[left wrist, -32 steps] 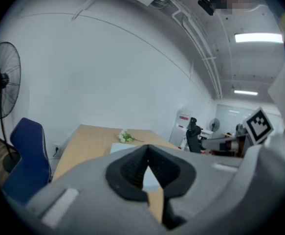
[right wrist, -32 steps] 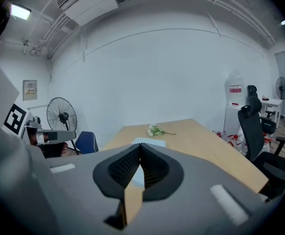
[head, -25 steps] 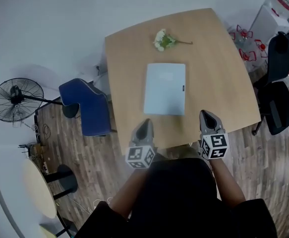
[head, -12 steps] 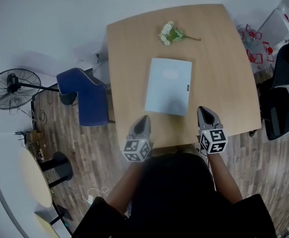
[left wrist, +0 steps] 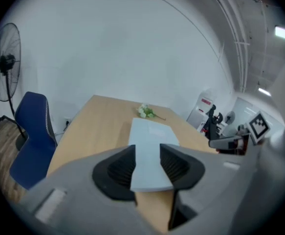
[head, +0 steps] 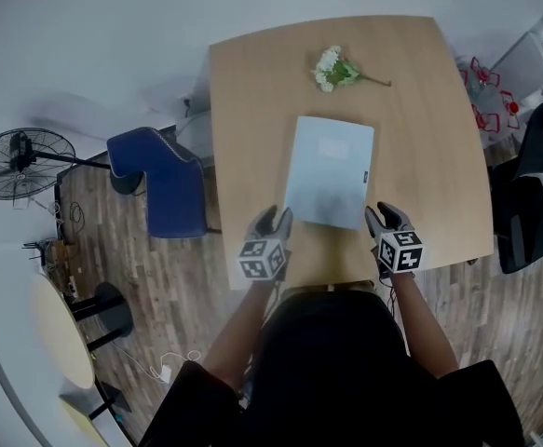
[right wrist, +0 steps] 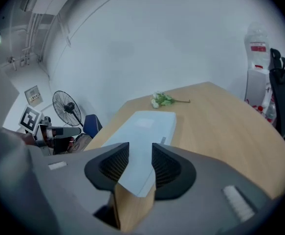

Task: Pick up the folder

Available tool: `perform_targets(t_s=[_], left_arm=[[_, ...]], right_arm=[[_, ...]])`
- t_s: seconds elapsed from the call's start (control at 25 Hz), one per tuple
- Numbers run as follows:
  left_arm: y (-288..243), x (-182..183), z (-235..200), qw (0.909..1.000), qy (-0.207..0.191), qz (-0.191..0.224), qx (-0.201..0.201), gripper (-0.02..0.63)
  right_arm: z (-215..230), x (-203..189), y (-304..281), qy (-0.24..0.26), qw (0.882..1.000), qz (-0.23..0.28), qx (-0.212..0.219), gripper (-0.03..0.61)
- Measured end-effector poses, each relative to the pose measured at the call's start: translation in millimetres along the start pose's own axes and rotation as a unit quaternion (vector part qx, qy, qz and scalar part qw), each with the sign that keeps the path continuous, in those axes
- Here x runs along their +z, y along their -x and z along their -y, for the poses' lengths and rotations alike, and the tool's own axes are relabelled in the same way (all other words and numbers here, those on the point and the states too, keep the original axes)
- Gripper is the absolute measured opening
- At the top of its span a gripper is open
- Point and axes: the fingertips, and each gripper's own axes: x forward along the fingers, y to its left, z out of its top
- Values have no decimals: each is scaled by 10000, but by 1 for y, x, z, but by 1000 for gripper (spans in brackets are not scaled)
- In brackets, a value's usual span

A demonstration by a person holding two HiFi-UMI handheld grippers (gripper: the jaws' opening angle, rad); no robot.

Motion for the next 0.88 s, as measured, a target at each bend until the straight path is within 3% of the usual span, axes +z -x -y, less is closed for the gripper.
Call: perform_targets(t_s=[0.16,0.24,0.4,0.6,0.88], left_arm=[[-35,-11,-17,9986,-347,-347,-199,212],[-51,-19,-26,9982,-172,-486,-303,229],[-87,-45,-42,9938,187,-971,-515,308],[-117,-64,-61,9849,863,-1323,-715,347],[-134,-77,-61,9748,1072,-1575,-1161,355]], right_arm=[[5,-18,-36,-295,9986,-423,135,222],[9,-29,-53,-450,9967,-651,171,266],[16,-52,-86,-1258,9864,-1021,269,367],[20,-73,-115,-1577,9785,-1328,99,382],[20,-78,-133,-1771,9747,-1364,95,390]])
